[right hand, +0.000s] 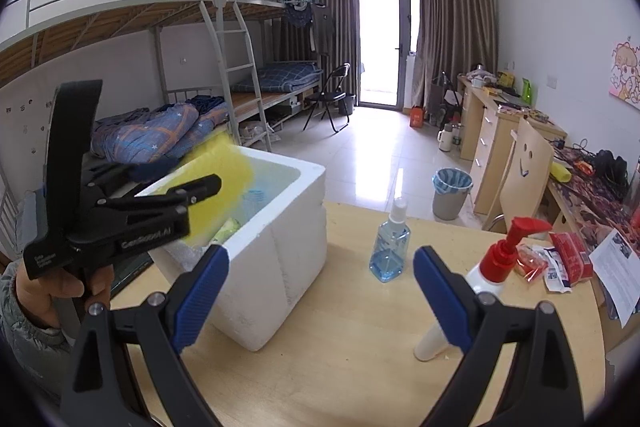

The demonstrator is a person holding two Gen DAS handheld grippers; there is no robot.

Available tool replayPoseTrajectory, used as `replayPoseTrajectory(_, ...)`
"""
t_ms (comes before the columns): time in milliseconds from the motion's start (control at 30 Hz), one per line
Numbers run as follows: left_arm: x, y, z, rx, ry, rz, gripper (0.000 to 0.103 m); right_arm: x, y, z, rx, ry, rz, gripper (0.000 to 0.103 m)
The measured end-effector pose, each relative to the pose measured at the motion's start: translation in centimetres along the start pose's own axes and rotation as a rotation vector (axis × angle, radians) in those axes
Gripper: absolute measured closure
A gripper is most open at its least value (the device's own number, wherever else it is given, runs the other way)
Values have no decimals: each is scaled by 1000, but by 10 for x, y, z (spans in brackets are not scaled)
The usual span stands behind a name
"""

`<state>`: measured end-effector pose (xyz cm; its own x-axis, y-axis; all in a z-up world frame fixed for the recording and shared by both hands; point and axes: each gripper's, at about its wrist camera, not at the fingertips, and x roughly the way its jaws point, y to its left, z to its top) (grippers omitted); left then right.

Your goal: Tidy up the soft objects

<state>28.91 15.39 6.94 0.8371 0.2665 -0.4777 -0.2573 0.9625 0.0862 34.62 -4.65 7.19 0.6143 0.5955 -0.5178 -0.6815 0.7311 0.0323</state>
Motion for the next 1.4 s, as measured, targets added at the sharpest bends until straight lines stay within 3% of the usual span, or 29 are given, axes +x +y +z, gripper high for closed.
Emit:
replayPoseTrajectory(600, -42, -4, -4, 18, -78, 5, 4, -26, 8, -5, 5, -34, -10, 7)
replayPoseTrajectory(1400, -168, -23, -38, 26, -211, 2, 1, -140, 33, -43, 23, -182, -57, 5)
